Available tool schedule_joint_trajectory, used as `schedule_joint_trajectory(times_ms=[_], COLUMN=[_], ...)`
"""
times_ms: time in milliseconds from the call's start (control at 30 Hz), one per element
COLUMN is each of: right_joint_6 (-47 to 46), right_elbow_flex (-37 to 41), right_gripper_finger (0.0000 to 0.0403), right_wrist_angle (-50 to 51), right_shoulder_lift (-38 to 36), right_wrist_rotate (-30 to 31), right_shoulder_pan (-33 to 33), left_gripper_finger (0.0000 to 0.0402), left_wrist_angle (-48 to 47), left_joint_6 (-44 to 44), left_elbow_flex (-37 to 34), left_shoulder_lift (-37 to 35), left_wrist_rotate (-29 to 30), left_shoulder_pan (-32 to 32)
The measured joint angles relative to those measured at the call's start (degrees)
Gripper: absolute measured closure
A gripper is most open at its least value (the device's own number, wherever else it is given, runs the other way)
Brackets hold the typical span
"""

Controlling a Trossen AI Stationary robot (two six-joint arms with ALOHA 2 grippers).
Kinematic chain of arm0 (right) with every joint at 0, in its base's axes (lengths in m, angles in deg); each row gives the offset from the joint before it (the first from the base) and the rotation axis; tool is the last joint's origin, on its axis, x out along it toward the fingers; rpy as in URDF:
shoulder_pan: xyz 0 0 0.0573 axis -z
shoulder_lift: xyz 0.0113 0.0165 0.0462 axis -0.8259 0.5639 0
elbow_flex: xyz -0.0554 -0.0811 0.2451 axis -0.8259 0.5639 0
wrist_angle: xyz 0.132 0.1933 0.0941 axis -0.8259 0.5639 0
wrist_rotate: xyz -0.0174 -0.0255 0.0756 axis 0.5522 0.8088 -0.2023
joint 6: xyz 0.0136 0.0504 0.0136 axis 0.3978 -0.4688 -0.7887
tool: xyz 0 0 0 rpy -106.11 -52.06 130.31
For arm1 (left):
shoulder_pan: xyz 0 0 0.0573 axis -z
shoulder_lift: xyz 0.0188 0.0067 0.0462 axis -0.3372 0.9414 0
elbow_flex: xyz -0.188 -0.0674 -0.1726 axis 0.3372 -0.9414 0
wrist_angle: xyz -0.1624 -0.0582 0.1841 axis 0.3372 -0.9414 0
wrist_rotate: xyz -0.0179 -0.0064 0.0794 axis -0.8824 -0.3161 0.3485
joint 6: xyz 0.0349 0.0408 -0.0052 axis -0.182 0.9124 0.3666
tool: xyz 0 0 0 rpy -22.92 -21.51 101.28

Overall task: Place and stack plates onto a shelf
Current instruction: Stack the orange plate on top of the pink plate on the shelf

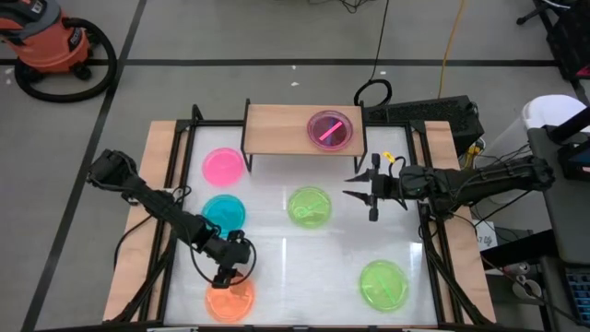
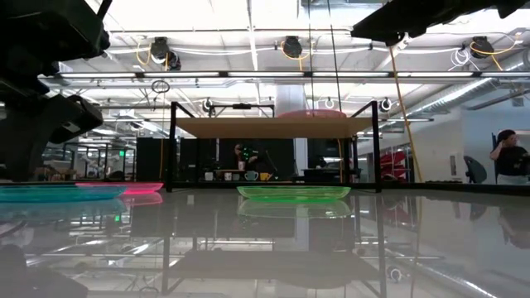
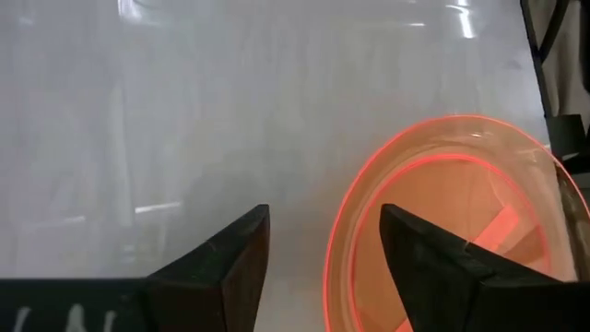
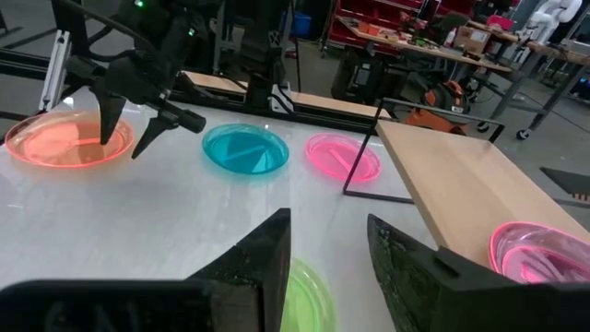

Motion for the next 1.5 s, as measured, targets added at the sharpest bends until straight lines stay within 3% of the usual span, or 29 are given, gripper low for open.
schedule_joint_trajectory(times_ms=[533,733,1133,1233,1500], right_joint_6=[-0.4,-0.4,-0.9,-0.9,-0.9], right_elbow_flex=[0.0,0.0,0.0,0.0,0.0], right_gripper_finger=[0.0273,0.0273,0.0273,0.0273,0.0273], right_wrist_angle=[0.1,0.1,0.5,0.5,0.5], right_shoulder_lift=[0.0,0.0,0.0,0.0,0.0], right_wrist_rotate=[0.0,0.1,0.1,0.1,0.1], right_shoulder_pan=[0.0,0.0,0.0,0.0,0.0], left_gripper_finger=[0.019,0.019,0.0192,0.0217,0.0331], left_wrist_angle=[1.6,6.3,8.1,7.7,7.2], left_joint_6=[-4.0,-4.3,-5.5,-3.9,-1.0], left_elbow_flex=[-3.4,-4.2,-4.0,-3.8,-3.8], left_shoulder_lift=[0.0,0.1,5.9,5.7,3.6], left_wrist_rotate=[4.3,4.1,4.6,4.8,2.6], left_shoulder_pan=[2.8,3.3,4.1,4.1,4.0])
